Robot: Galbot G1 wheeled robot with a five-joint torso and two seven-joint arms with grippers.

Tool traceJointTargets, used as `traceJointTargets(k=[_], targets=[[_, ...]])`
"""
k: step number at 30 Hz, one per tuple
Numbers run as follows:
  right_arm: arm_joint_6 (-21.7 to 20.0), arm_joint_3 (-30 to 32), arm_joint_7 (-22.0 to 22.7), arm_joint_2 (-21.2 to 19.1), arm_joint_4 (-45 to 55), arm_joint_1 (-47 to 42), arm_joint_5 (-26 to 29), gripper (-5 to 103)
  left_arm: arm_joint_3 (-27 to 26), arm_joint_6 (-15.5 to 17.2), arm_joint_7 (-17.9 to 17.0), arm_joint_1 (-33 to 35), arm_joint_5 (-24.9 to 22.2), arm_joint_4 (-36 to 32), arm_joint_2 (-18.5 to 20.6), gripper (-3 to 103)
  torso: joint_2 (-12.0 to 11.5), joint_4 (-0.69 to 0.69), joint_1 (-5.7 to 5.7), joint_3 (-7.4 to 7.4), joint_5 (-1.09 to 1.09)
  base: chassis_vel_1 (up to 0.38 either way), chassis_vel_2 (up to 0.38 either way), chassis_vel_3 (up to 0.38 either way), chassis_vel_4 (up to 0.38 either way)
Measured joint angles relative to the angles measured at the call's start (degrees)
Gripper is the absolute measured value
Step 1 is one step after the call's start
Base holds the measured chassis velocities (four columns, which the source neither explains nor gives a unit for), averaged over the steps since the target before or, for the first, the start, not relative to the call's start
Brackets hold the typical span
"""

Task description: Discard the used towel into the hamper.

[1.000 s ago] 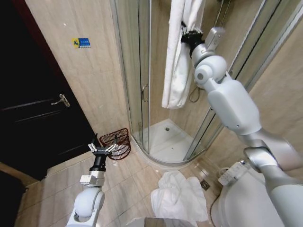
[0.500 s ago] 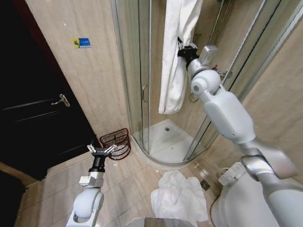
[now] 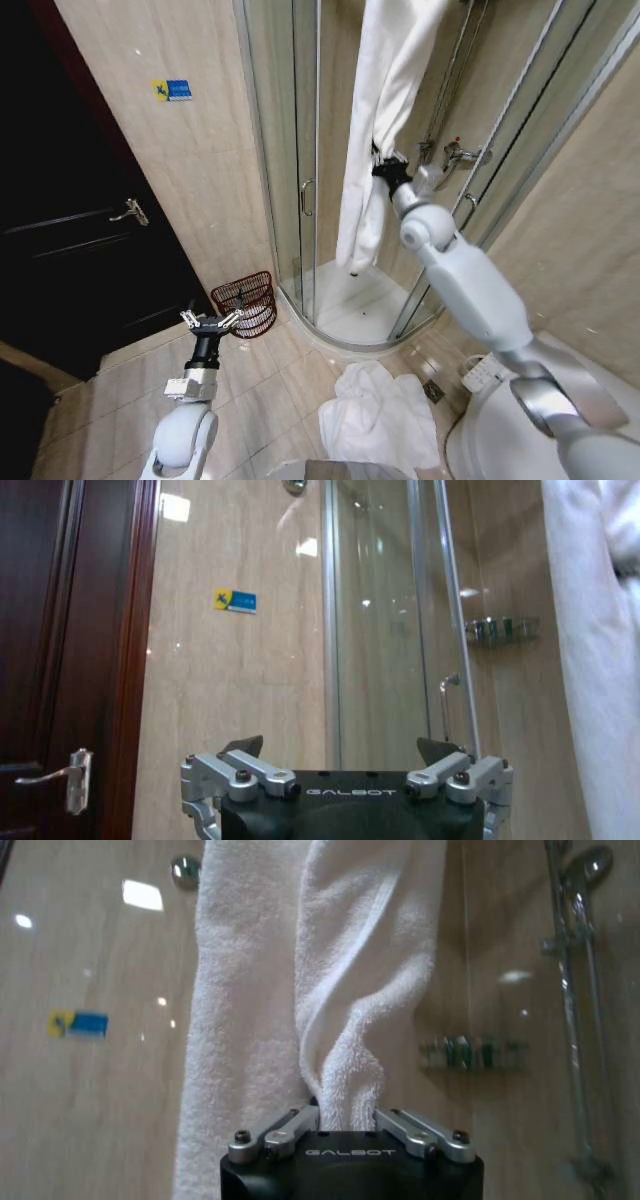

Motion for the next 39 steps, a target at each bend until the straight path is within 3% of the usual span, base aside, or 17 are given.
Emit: traceJointTargets(k=[9,25,39], targets=[[0.5,7.6,-4.0,-0.8,4.0,-12.2,-3.7,9,3.6,0.6,0.0,-0.6,1.7,-0.4,-2.1,100,0.0,0.02,0.01,0.01,0.01,0.0,0.0,0.0,0.0],[1.4,11.0,-5.3,1.3,5.8,-17.1,-5.9,9,3.3,0.2,-0.1,0.5,2.3,-2.1,-2.4,100,0.0,0.02,0.02,0.0,-0.02,0.0,0.0,0.0,0.0],[1.9,16.0,-6.1,0.0,9.9,-22.6,-5.3,9,4.6,-0.3,-0.2,1.2,3.9,-2.4,-2.9,100,0.0,0.04,0.0,0.0,0.02,0.0,0.0,0.0,0.0]])
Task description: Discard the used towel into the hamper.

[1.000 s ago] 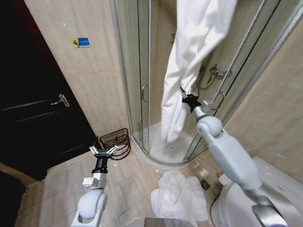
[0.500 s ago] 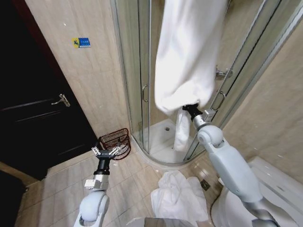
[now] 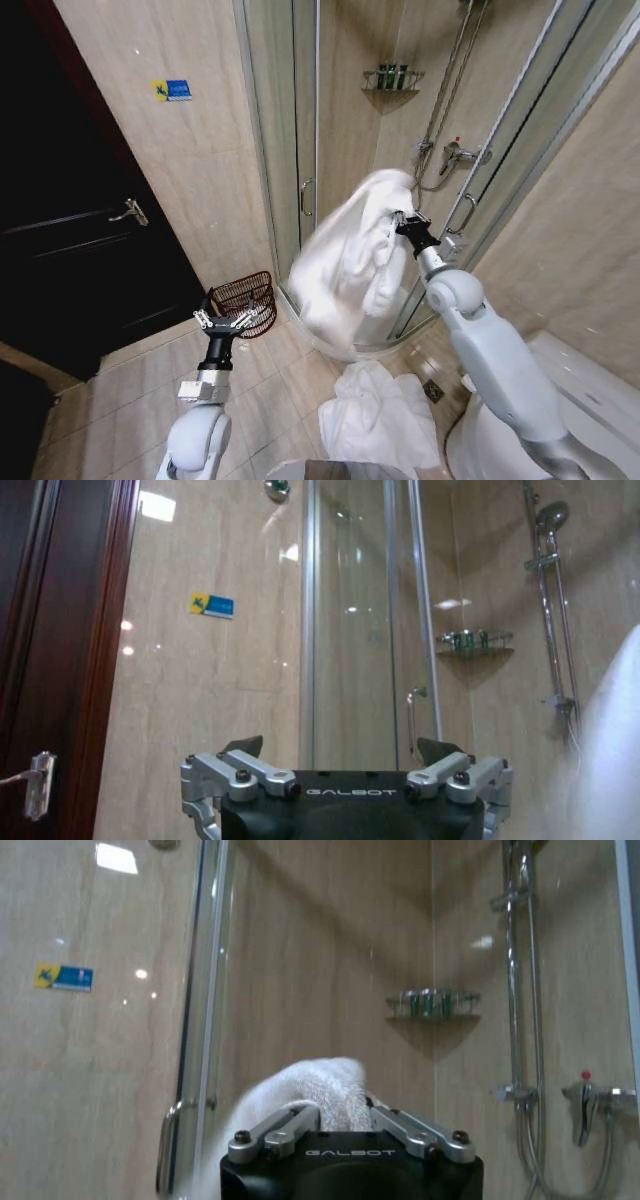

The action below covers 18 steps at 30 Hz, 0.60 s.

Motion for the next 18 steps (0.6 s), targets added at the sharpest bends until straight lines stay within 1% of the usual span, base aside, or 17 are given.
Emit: traceJointTargets(k=[2,3,4,8,10,11,14,15,18], targets=[[0.0,0.8,0.0,-0.3,0.8,-0.6,0.1,9,0.1,-0.2,0.0,0.1,0.2,-0.1,-0.1,100,0.0,0.0,0.01,0.0,-0.01,0.0,0.0,0.0,0.0],[0.0,1.4,0.0,-0.4,1.4,-1.2,0.2,9,0.2,-0.3,-0.1,0.2,0.3,-0.1,-0.2,100,0.0,-0.01,0.01,-0.01,-0.06,0.0,0.0,0.0,0.0],[0.1,2.2,0.1,-0.6,2.3,-2.2,0.3,9,0.3,-0.4,-0.1,0.4,0.3,-0.3,-0.3,100,0.0,-0.03,-0.01,-0.02,-0.05,0.0,0.0,0.0,0.0],[0.0,4.7,0.1,-1.2,5.2,-5.4,0.5,9,0.3,-0.5,-0.1,0.6,0.3,-0.6,-0.3,100,0.0,-0.02,0.0,-0.01,0.0,0.0,0.0,0.0,0.0],[0.0,6.8,0.1,-2.0,8.0,-8.1,0.7,9,0.4,-0.4,-0.1,0.5,0.4,-0.8,-0.2,100,0.0,-0.01,0.0,-0.01,-0.03,0.0,0.0,0.0,0.0],[0.0,6.8,0.1,-2.0,8.0,-8.1,0.7,9,0.4,-0.4,-0.1,0.5,0.4,-0.8,-0.2,100,0.0,-0.01,0.0,-0.01,-0.03,0.0,0.0,0.0,0.0],[-0.4,10.8,0.0,-3.5,12.9,-13.3,1.0,9,1.0,0.4,-0.2,-0.1,0.6,-0.9,0.1,100,0.0,-0.02,0.0,-0.01,-0.01,0.0,0.0,0.0,0.0],[-0.4,10.8,0.0,-3.5,12.9,-13.3,1.0,9,1.0,0.4,-0.2,-0.1,0.6,-0.9,0.1,100,0.0,-0.02,0.0,-0.01,-0.01,0.0,0.0,0.0,0.0],[-0.7,14.7,0.6,-4.7,18.3,-18.9,1.2,9,1.8,1.0,-0.2,-1.0,0.9,-0.9,0.4,100,0.0,-0.03,-0.01,-0.02,-0.04,0.0,0.0,0.0,0.0]])
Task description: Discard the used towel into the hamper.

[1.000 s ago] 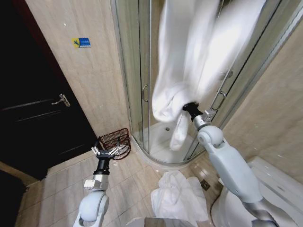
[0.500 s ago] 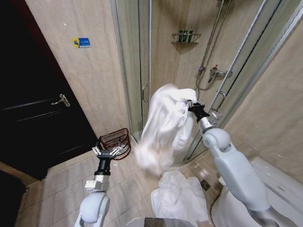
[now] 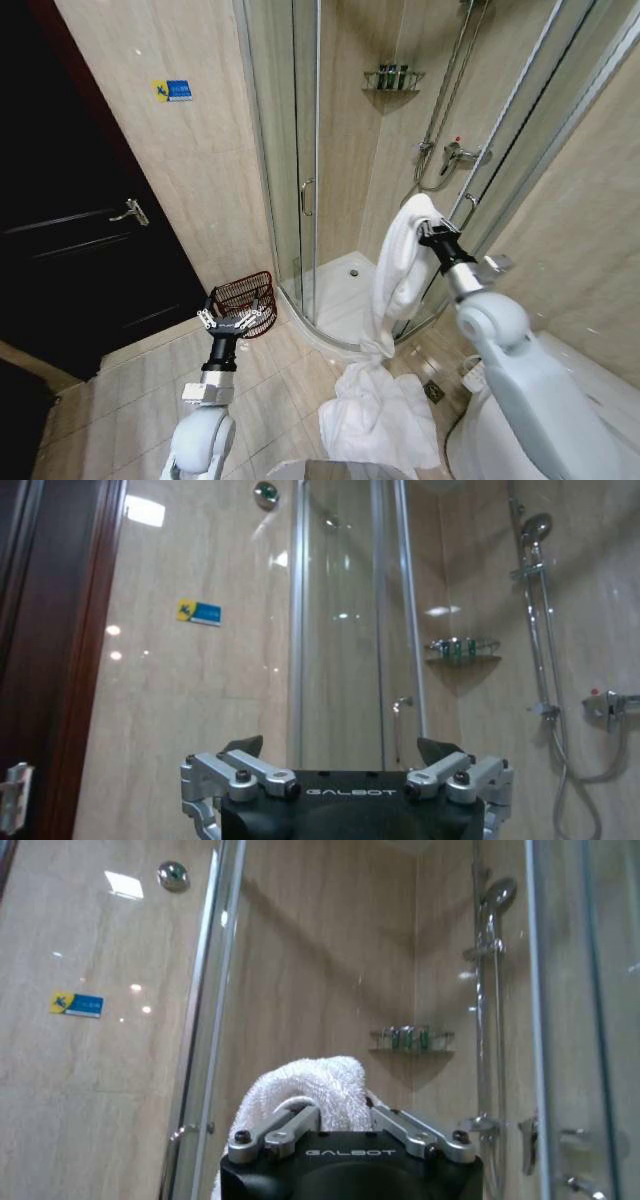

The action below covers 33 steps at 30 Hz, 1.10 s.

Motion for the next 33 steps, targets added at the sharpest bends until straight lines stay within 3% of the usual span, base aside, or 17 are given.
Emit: traceJointTargets(k=[5,10,22,33], targets=[[-0.3,3.4,2.4,-0.3,7.0,-7.5,-0.3,9,0.5,0.4,0.0,-0.4,0.1,0.2,0.2,100,0.0,0.0,0.0,0.0,0.01,0.0,0.0,0.0,0.0],[-1.5,4.0,4.3,2.0,11.9,-11.5,-1.7,9,0.3,0.3,0.0,-0.4,-0.2,0.3,0.7,100,0.0,0.02,-0.01,0.0,0.0,0.0,0.0,0.0,0.0],[-1.9,2.8,2.3,8.4,13.9,-15.9,-8.2,9,-1.1,1.4,-0.1,-0.1,-2.6,-0.6,2.5,100,0.0,0.01,0.0,0.01,0.0,0.0,0.0,0.0,0.0],[-0.9,2.2,0.9,9.9,13.7,-18.1,-11.7,9,-1.5,1.5,0.1,-0.3,-3.2,-0.3,3.1,100,0.0,0.01,0.01,0.01,0.0,0.016,0.018,0.031,0.023]])
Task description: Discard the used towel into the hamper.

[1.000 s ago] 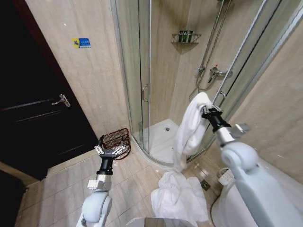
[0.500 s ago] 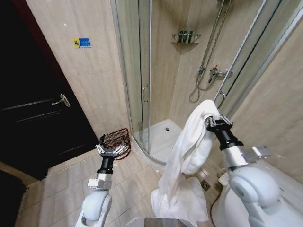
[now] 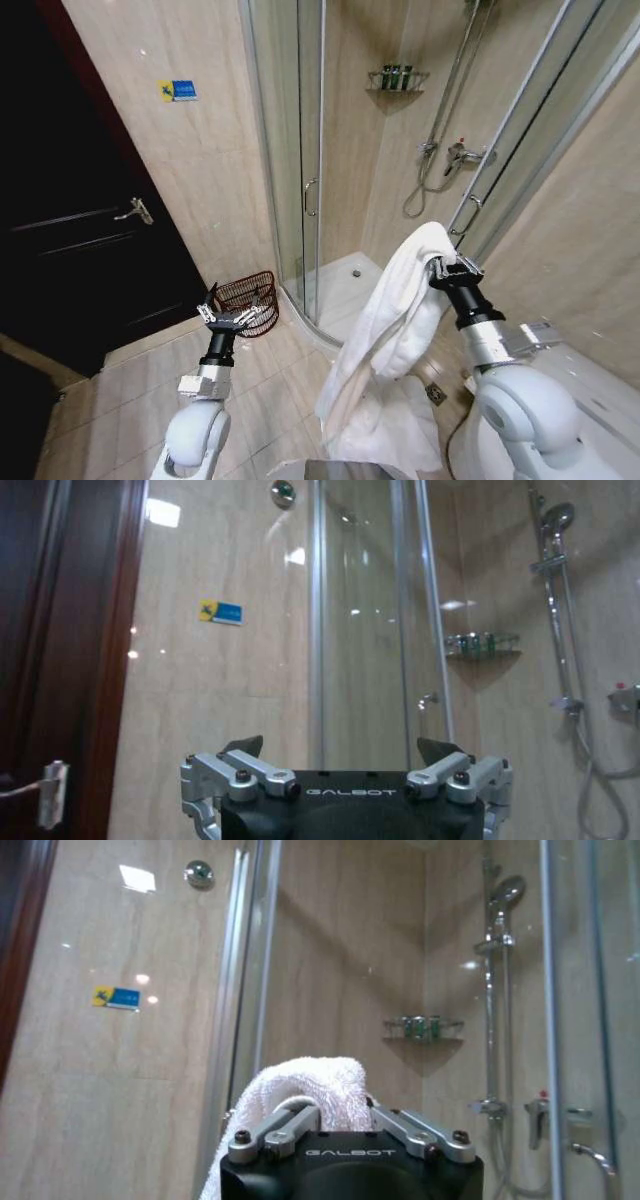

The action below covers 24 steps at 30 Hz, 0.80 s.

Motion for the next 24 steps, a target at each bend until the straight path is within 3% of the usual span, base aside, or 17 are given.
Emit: traceJointTargets(k=[14,17,24], targets=[[2.8,-0.1,-0.9,0.9,-0.9,-1.5,-2.6,9,0.4,-1.6,-0.2,-0.2,0.4,-0.3,-0.1,100,0.0,0.03,0.01,0.0,0.0,0.082,0.071,0.069,0.066],[2.9,0.0,-0.8,1.0,-1.2,-2.1,-3.3,9,0.5,-1.7,-0.3,-0.1,0.4,-0.6,-0.1,100,0.0,-0.03,0.01,0.0,0.01,0.0,0.0,0.0,0.0],[3.0,0.1,-0.7,0.9,-1.4,-2.4,-3.8,9,0.6,-1.8,-0.4,0.0,0.3,-0.8,-0.1,100,0.0,0.0,0.0,0.0,0.01,0.064,0.057,-0.046,-0.084]])
